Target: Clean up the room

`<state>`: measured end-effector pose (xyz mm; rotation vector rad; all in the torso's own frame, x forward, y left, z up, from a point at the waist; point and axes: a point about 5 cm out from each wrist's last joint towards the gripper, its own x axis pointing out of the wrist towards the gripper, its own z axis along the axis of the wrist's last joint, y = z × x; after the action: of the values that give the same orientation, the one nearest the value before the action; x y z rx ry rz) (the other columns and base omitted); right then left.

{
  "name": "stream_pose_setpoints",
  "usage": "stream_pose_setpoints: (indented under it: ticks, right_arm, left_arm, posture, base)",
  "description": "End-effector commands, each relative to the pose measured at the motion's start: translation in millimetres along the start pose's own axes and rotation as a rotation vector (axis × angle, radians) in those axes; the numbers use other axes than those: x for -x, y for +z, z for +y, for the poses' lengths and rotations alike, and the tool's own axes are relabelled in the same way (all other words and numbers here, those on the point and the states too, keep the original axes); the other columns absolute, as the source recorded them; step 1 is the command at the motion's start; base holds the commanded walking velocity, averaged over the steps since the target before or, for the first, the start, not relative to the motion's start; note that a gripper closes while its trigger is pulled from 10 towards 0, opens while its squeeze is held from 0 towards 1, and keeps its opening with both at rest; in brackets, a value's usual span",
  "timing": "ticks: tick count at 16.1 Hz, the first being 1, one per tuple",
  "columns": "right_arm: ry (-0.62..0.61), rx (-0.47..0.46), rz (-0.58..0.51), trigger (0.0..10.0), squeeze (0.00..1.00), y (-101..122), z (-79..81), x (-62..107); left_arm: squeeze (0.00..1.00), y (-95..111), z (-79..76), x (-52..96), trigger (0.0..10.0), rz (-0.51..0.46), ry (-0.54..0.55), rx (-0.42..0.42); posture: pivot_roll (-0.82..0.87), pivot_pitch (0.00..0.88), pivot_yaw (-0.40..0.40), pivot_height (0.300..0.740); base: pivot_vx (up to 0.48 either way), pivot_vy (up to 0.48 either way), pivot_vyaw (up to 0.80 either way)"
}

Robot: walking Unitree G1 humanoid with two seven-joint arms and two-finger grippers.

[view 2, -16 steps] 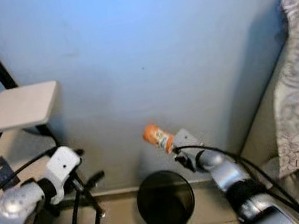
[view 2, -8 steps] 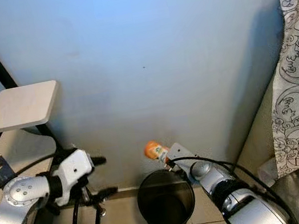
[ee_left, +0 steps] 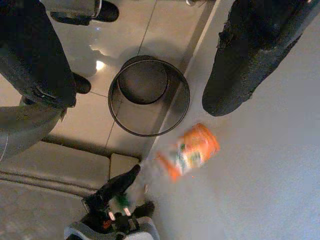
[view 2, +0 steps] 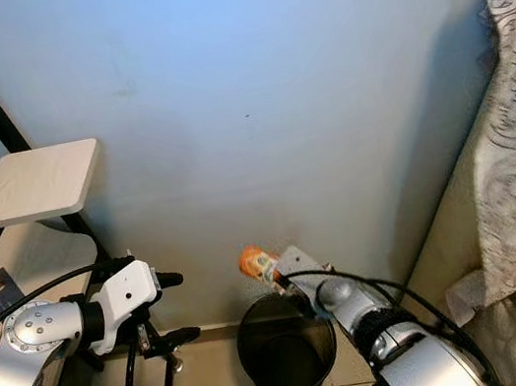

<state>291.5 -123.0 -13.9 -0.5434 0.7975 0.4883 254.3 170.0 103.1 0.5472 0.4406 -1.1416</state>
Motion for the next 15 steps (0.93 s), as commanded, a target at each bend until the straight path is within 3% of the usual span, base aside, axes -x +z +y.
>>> stream_pose_setpoints:
  ticks: [1,6,7,8,9,11,13,15]
  right_arm:
    - [-0.001,-0.009,-0.004,10.0,1.00,1.2,0.5,-0.3]
    - [0.029,-0.031,-0.007,10.0,1.00,-7.4,6.8,-0.7]
    - [0.029,-0.048,-0.022,10.0,1.00,-8.3,5.1,-0.1]
    - [0.007,-0.125,-0.075,10.0,1.00,-7.5,-1.3,1.9]
    - [-0.022,-0.222,-0.149,10.0,1.00,-5.2,-9.8,5.4]
    - [-0.056,-0.329,-0.254,10.0,1.00,-3.4,-20.0,14.0]
    - [-0.189,-0.452,-0.462,10.0,1.00,6.3,-30.9,44.3]
    - [-0.285,-0.529,-0.521,10.0,1.00,6.6,-34.5,59.9]
  left_arm:
    - [0.00,-0.4,-0.3,1.2,10.0,0.014,-0.008,-0.018]
    - [0.00,-1.1,-3.0,0.6,10.0,0.010,0.004,-0.013]
    - [0.00,-1.3,-4.2,0.6,10.0,0.002,0.017,0.004]
    - [0.00,-2.3,-7.6,0.6,10.0,-0.016,0.051,0.036]
    - [0.00,-3.3,-9.7,0.6,10.0,-0.043,0.118,0.072]
    - [0.00,-4.1,-6.8,1.0,10.0,-0.077,0.254,0.125]
    - [0.00,-10.1,0.8,2.8,10.0,-0.100,0.535,0.208]
    - [0.00,-14.1,0.8,3.8,10.0,-0.101,0.664,0.256]
  posture:
    - [0.06,0.000,0.028,0.740]
    - [0.06,0.000,0.029,0.740]
    - [0.06,0.000,0.028,0.740]
    - [0.05,0.000,0.032,0.740]
    - [0.05,0.000,0.036,0.740]
    - [0.03,0.000,0.044,0.740]
    - [-0.02,0.000,0.065,0.740]
    - [-0.03,0.000,0.071,0.740]
  base:
    - [0.000,0.000,0.00]
    - [0.000,0.000,0.00]
    - [0.000,0.000,0.00]
    - [0.000,0.000,0.00]
    - [0.000,0.000,0.00]
    - [0.000,0.000,0.00]
    - [0.000,0.000,0.00]
    - [0.000,0.000,-0.23]
